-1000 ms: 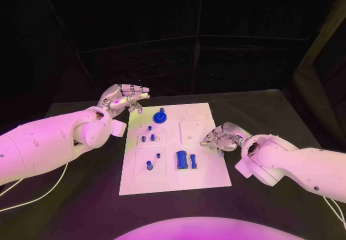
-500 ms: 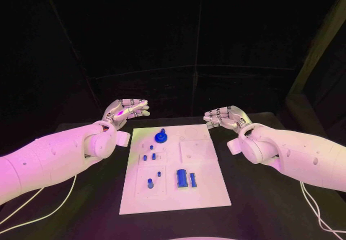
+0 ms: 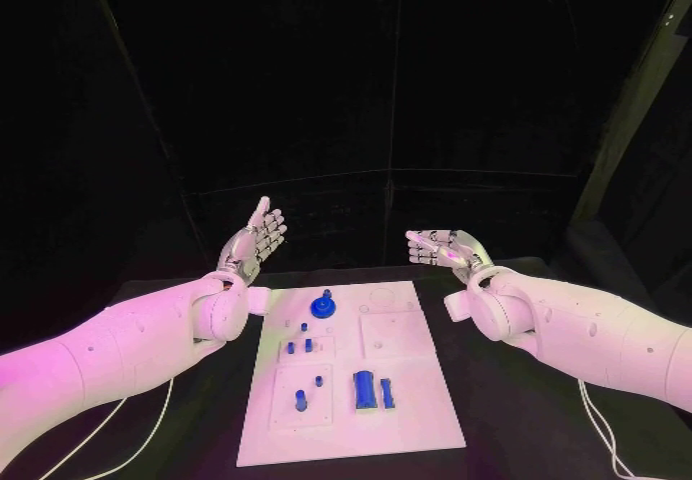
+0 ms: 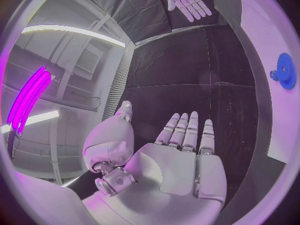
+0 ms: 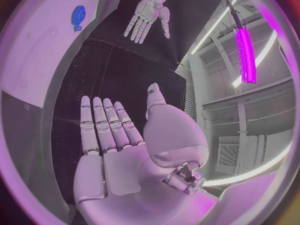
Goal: Assemble the parts on the task board
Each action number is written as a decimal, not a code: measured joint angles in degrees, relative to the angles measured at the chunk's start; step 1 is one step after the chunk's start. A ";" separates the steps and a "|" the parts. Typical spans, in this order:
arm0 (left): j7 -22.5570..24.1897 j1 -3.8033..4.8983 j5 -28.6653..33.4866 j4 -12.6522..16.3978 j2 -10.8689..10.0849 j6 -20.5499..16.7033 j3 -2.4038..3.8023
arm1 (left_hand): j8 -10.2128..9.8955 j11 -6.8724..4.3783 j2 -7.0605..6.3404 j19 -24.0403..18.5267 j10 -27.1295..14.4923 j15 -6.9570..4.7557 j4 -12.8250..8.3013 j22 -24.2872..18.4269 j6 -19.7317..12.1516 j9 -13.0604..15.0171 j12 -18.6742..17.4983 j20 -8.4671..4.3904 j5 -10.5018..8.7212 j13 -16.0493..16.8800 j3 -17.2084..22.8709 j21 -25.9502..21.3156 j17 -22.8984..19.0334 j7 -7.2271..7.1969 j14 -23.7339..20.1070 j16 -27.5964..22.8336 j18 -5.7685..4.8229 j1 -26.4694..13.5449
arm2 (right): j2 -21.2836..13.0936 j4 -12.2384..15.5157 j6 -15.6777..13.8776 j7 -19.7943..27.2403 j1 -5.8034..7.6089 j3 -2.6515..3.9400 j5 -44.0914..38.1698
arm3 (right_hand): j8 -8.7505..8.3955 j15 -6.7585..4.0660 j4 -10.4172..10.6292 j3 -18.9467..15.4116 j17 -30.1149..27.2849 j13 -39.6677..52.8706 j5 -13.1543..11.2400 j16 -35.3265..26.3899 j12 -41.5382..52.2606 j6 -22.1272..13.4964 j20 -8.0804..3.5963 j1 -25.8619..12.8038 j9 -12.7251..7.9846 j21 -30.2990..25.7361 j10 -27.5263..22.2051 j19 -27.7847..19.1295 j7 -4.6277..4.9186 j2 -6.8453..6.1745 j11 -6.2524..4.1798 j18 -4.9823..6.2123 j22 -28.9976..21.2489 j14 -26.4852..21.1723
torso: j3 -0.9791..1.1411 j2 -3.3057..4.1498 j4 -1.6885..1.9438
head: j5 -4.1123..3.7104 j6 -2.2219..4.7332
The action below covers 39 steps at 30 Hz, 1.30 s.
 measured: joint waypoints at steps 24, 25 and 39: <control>-1.40 -5.02 -4.72 30.37 -10.00 -25.23 5.32 | 0.00 -0.56 -0.05 -7.33 -14.47 -0.54 -0.07 -0.78 -14.41 -0.03 0.00 -5.53 0.00 -0.06 -0.08 0.02 -0.10 -0.58 -13.61 -1.66 0.02 -20.61 | -9.03 26.96 -20.33 5.35 -4.24 2.98 10.57 | -1.30 -7.90 -1.71 9.02 -1.50 -1.58 -6.48 -1.34 -1.22 -23.10 -9.17 -38.06 -1.52 -1.28 -26.63 -23.57 -8.85 -5.89 -8.40 -5.82 -9.22 -26.41 | -0.38 0.04 2.49 | 0.42 0.50; -1.46 -5.11 -5.00 30.98 -10.20 -26.42 5.42 | 0.00 -0.56 -0.05 -7.32 -14.47 -0.54 -0.07 -0.78 -14.41 -0.02 0.00 -5.53 0.00 -0.05 -0.08 0.02 -0.09 -0.58 -13.61 -1.66 0.02 -20.61 | -9.12 27.22 -21.11 5.62 -4.26 2.99 11.00 | -1.30 -8.01 -1.75 9.41 -1.52 -1.58 -6.53 -1.34 -1.27 -23.71 -9.75 -39.00 -1.52 -1.28 -27.26 -24.15 -9.06 -5.91 -8.55 -6.18 -9.66 -27.08 | -0.38 0.04 2.50 | 0.42 0.50; -1.79 -5.23 -6.31 31.74 -10.43 -31.34 5.51 | 0.01 -0.56 -0.05 -7.32 -14.46 -0.54 -0.06 -0.76 -14.40 -0.01 0.00 -5.53 0.00 -0.04 -0.08 0.02 -0.08 -0.57 -13.61 -1.66 0.02 -20.61 | -9.16 27.39 -24.15 6.86 -4.27 3.01 13.04 | -1.30 -8.74 -1.75 11.24 -1.56 -1.58 -6.53 -1.34 -1.43 -29.56 -13.13 -48.56 -1.57 -1.28 -33.92 -30.01 -10.20 -6.03 -9.32 -7.96 -11.73 -33.61 | -0.38 0.04 2.52 | 0.42 0.50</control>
